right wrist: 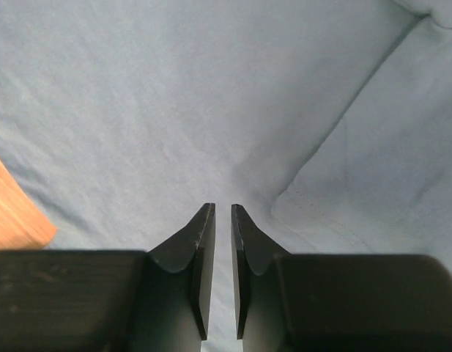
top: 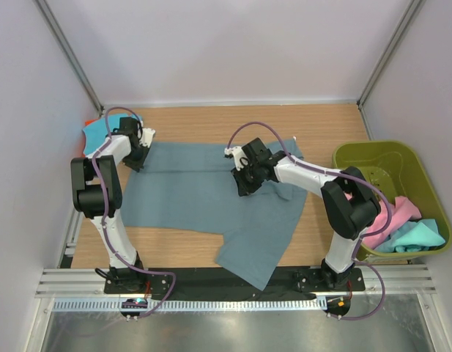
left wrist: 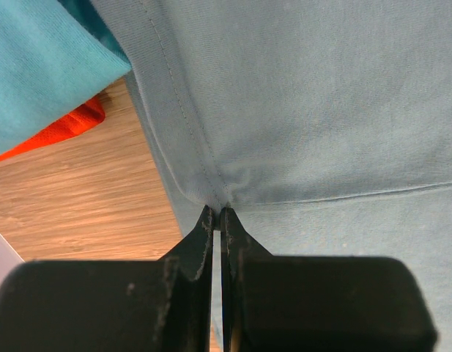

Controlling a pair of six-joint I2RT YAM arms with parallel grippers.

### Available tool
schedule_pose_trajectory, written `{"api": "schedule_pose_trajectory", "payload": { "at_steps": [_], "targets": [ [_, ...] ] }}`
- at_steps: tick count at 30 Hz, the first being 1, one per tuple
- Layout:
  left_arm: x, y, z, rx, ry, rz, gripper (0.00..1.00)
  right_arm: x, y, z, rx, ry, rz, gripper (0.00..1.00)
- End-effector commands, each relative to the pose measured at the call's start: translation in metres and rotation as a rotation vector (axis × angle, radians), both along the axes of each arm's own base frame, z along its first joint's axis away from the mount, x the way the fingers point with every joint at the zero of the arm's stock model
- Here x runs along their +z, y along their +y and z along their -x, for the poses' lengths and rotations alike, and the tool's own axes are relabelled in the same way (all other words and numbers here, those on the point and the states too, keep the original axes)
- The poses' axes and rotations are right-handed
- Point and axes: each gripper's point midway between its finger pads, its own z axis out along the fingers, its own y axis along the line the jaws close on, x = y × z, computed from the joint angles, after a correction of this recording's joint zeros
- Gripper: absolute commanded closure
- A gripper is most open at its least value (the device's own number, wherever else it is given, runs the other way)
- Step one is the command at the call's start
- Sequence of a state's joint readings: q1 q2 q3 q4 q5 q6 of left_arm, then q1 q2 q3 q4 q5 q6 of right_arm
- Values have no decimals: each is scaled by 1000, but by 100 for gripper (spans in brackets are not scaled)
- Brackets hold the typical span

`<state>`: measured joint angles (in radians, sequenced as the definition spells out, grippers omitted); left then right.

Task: Fold and stack the t-shirts
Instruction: Fold the tshirt

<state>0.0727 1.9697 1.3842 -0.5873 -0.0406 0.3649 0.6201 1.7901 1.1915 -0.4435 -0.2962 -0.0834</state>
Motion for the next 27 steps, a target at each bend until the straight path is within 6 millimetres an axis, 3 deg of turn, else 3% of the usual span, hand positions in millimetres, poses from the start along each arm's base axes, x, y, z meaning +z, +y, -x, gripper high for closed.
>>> {"api": "schedule_pose_trajectory", "payload": {
  "at_steps": [1,5,12,27],
  "targets": [
    [15,1,-11,18,-66,15,100,24,1,-13,-28,-81,-19,78],
    [15,1,-13,19,-69,20,100,24,-7,-19,-39,-119,15,76],
    [14,-1,-12,22,-64,28,100,6,-16,-23,-43,-139,74,62],
    [13,0,-13,21,-65,23,100,-10,-17,-32,-29,-145,100,63]
  ]
}}
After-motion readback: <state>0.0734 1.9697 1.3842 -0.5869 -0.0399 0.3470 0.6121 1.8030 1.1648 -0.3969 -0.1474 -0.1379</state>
